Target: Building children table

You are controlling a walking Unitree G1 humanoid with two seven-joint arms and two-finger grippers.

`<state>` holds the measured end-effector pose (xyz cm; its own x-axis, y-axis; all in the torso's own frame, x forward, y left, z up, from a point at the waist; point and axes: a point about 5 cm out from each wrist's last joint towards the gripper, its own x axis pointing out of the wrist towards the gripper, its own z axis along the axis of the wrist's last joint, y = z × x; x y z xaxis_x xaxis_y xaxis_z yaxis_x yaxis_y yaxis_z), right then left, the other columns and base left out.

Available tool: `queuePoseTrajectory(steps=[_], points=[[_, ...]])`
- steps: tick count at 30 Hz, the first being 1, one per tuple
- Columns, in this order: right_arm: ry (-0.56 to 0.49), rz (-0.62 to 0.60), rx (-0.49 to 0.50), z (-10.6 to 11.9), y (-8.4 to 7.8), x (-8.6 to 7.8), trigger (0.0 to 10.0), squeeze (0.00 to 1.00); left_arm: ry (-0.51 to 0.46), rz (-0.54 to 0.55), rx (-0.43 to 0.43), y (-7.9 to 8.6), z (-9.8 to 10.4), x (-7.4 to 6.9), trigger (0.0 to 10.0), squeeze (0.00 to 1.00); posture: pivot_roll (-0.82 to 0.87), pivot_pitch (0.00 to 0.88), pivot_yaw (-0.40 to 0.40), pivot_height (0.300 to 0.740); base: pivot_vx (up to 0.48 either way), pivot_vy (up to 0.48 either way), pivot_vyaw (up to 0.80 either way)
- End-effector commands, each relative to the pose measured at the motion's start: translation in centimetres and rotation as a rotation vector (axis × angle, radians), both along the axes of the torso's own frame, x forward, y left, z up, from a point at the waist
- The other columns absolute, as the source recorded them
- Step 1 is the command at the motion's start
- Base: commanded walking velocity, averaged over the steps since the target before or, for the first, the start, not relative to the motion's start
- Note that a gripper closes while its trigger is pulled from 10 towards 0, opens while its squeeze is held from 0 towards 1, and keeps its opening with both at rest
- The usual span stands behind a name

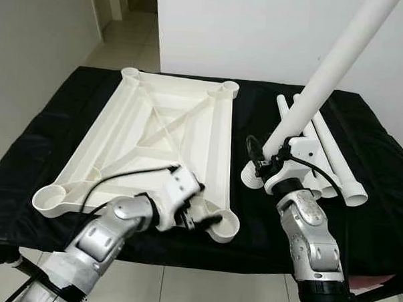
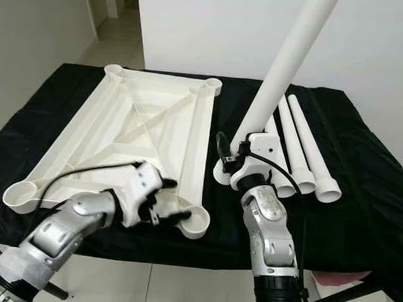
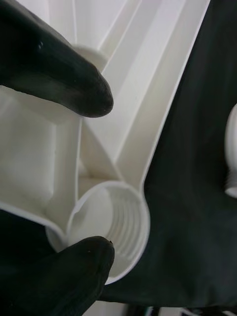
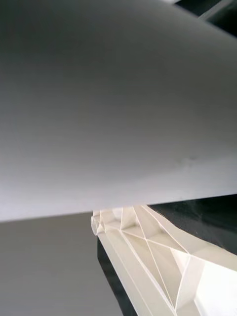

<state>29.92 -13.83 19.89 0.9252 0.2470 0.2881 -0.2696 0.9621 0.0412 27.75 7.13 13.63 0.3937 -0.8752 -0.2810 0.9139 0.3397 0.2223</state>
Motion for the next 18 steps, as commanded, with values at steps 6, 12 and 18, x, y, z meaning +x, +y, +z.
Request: queuePoseTrajectory(steps=[6,12,18], points=[[-0.039,-0.006,0.008,0.7,-0.2,-0.2,10.0,0.0,-0.018,0.014,0.101,1.1,-0.9,0.6,10.0,0.0,0.03,0.061,0.009,0.74,0.0,0.0,0.0],[-0.043,-0.003,0.002,0.7,-0.2,-0.2,10.0,0.0,-0.038,0.071,0.179,1.3,-1.8,1.6,10.0,0.0,0.02,0.05,0.014,0.74,0.0,0.0,0.0],[-0.043,0.001,-0.002,0.7,-0.2,-0.3,10.0,0.0,-0.07,0.14,0.154,1.2,-1.4,2.8,10.0,0.0,0.02,0.048,0.013,0.74,0.0,0.0,0.0]])
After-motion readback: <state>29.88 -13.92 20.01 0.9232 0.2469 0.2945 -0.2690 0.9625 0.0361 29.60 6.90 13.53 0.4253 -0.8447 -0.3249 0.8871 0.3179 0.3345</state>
